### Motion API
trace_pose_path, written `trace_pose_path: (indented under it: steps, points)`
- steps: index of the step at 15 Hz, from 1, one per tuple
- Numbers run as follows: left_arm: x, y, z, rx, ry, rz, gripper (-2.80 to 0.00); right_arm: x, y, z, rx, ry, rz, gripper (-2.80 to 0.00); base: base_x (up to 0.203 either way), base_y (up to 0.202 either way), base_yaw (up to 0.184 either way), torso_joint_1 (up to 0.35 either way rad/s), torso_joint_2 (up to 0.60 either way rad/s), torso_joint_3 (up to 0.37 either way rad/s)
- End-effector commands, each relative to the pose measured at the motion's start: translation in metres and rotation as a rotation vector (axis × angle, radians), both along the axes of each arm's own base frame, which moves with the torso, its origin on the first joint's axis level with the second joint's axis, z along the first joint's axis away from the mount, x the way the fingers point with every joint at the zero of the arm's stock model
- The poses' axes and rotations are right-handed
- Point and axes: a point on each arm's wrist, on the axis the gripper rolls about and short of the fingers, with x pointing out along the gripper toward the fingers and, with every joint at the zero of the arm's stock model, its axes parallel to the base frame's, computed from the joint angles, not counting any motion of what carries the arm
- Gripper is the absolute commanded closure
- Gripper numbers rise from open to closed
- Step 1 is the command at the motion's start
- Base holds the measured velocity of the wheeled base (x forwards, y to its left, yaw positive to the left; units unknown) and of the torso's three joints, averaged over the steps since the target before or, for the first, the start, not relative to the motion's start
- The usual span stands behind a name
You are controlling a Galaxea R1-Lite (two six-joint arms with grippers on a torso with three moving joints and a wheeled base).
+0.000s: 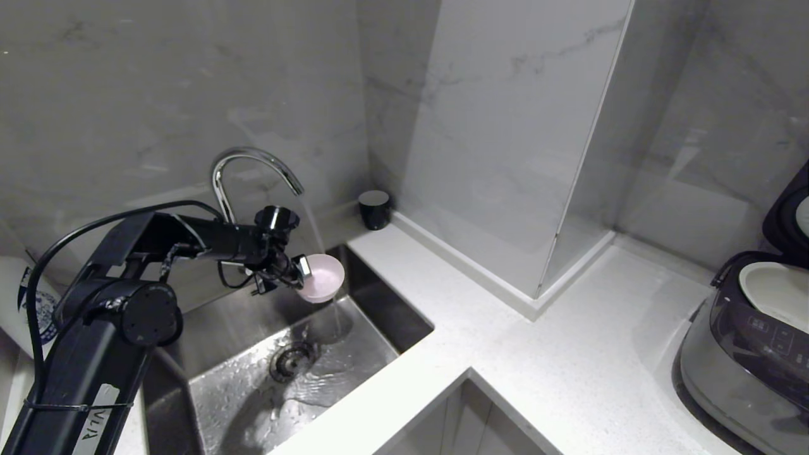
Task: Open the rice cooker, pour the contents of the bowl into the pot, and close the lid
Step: Fill a bowl with water from the tap
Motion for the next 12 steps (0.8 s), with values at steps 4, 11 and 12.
trace_pose_path:
  steps: [4,11,12]
  points:
    - [-0.0014,0.0002,0.0031,-0.002,0.003,0.003,0.0,0.0,0.0,0.0,0.0,-0.001,0.0,0.0,0.0,0.0,0.0,0.0,0.0,0.0]
    - [0.0026,0.0006,-0.0037,0.001,-0.013,0.008,0.0,0.0,0.0,0.0,0.0,-0.001,0.0,0.0,0.0,0.0,0.0,0.0,0.0,0.0]
    - [0.0025,0.0006,-0.0029,0.001,-0.014,0.008,0.0,0.0,0.0,0.0,0.0,-0.001,0.0,0.0,0.0,0.0,0.0,0.0,0.0,0.0]
